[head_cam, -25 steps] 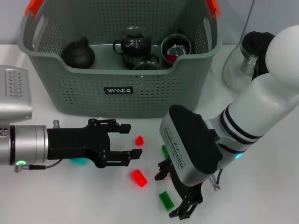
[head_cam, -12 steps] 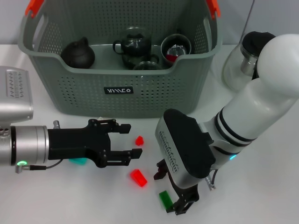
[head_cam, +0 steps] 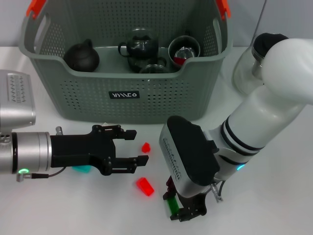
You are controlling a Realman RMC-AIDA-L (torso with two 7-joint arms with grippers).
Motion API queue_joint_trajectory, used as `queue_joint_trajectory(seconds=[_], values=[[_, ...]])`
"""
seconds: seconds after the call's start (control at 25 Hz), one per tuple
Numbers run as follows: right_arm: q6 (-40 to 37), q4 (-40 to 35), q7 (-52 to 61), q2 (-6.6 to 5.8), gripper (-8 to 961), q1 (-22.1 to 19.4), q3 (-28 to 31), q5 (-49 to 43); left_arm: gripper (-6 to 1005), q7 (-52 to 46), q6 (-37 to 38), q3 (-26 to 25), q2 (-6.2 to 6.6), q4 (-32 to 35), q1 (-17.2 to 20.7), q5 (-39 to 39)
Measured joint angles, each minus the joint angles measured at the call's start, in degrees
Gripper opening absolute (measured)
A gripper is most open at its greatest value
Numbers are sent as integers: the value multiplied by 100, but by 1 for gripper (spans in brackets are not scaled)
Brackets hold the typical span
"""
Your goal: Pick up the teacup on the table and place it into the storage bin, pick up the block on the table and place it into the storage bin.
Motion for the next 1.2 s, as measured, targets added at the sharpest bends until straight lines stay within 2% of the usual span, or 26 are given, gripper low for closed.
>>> queue_joint_trajectory(seconds=[0.2,0.32,0.56,0.68,0.84,0.96,1.08,1.2], values=[[-95,-112,201,-49,429,-19,81,-8,752,0,3,-2,8,2,0,0],[-389,-430,350,-88,429,-183,407,-90,752,0,34,-58,12,27,7,2],[-1876,-1967,723,-103,428,-839,2177,-842,752,8,42,-178,92,50,64,58],[-2790,-2916,987,-106,428,-910,3170,-940,752,38,22,-230,107,54,94,65],[-3636,-3985,1510,-126,428,-468,4606,-258,752,44,13,-237,108,55,71,69],[-3541,-4178,1991,-202,427,115,5440,122,752,45,9,-212,107,52,18,70],[-2616,-3805,2332,-249,427,628,5813,-73,752,46,11,-205,114,37,-25,48],[-1635,-2880,2379,-384,427,1000,5766,-380,752,47,4,-196,122,29,-47,40]])
